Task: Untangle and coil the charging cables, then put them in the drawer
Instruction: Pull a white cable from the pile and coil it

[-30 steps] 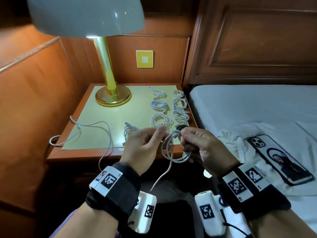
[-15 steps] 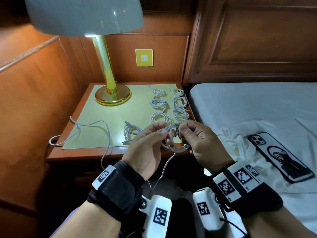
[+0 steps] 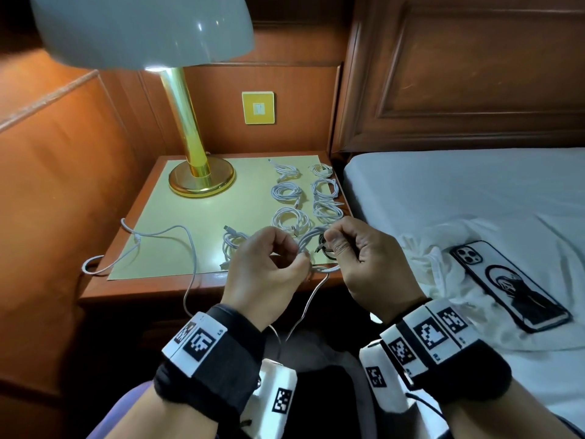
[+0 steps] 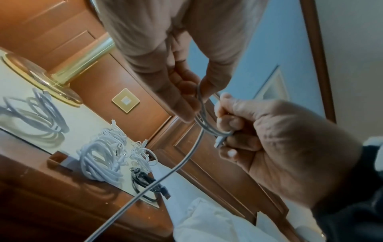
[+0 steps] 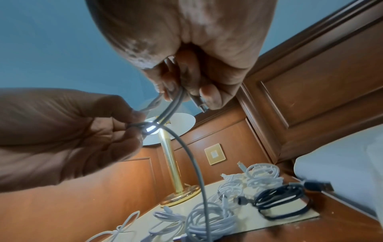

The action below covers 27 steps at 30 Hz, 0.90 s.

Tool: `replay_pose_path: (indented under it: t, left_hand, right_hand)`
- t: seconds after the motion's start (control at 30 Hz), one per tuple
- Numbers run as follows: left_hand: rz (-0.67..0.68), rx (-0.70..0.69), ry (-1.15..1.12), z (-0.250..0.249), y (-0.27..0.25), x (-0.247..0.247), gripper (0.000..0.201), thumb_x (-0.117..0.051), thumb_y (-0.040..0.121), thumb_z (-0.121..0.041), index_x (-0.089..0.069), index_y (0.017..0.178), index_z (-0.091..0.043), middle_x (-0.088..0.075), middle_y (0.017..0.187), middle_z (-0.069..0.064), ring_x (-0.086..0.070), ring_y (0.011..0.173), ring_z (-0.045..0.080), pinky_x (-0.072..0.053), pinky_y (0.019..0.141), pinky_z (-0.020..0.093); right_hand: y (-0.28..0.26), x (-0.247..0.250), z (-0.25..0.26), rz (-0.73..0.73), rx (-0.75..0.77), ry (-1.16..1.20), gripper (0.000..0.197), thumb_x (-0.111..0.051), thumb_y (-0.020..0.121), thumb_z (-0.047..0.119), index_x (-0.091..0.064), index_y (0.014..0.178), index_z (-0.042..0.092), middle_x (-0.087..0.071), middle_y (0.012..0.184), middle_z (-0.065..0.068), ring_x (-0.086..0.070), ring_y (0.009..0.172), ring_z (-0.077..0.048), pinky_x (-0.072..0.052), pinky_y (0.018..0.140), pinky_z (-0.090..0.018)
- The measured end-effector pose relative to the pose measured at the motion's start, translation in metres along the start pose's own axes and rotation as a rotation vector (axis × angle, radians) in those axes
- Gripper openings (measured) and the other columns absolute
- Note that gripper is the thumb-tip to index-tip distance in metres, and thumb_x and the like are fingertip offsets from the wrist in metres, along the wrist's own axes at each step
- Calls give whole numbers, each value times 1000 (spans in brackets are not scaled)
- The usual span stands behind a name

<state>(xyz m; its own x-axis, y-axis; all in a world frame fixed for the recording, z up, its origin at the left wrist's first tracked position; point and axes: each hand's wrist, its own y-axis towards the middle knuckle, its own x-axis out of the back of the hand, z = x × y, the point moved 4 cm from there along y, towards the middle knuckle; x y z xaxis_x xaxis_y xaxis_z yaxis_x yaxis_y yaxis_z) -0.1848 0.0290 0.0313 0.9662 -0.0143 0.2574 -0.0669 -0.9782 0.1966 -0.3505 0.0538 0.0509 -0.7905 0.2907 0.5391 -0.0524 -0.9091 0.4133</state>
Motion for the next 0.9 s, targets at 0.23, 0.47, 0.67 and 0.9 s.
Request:
replay_pose_path:
  t: [0.23, 0.47, 0.67, 0.9]
  left_hand:
    - [100, 89, -195, -7, 2, 9, 14, -78, 80, -4, -72, 75, -16, -73, 75, 7, -70, 73, 28, -57, 84, 52]
    - [358, 330, -636, -20, -6, 9, 9, -66, 90, -3, -59, 90, 2, -49, 67, 7, -49, 61, 15, -59, 83, 41]
    - [382, 252, -591, -31, -14, 22, 21, -78, 80, -11, -59, 86, -5, -47, 62, 6, -43, 55, 15, -53, 82, 47]
    - [230, 77, -690, -51, -47, 43, 30, -76, 73, 0, -63, 98, -11, -56, 67, 8, -50, 56, 16, -52, 67, 34]
  right_hand:
    - [0, 10, 4, 6, 95, -74, 17, -59, 100, 23, -64, 85, 18, -58, 64, 5, -54, 61, -12, -36, 52, -14]
    - [-2, 18, 10, 33, 110, -21, 20, -60, 99, 21, -62, 80, 19, -52, 60, 8, -47, 51, -6, -30, 49, -10]
    - [-15, 17, 31, 75, 176, -14, 18, -56, 98, 35, -62, 82, 28, -60, 67, 7, -56, 59, -14, -43, 52, -23]
    - [-39, 35, 52, -16, 167, -44, 17, -62, 99, 21, -69, 85, 14, -57, 61, 22, -53, 53, 0, -30, 48, -7]
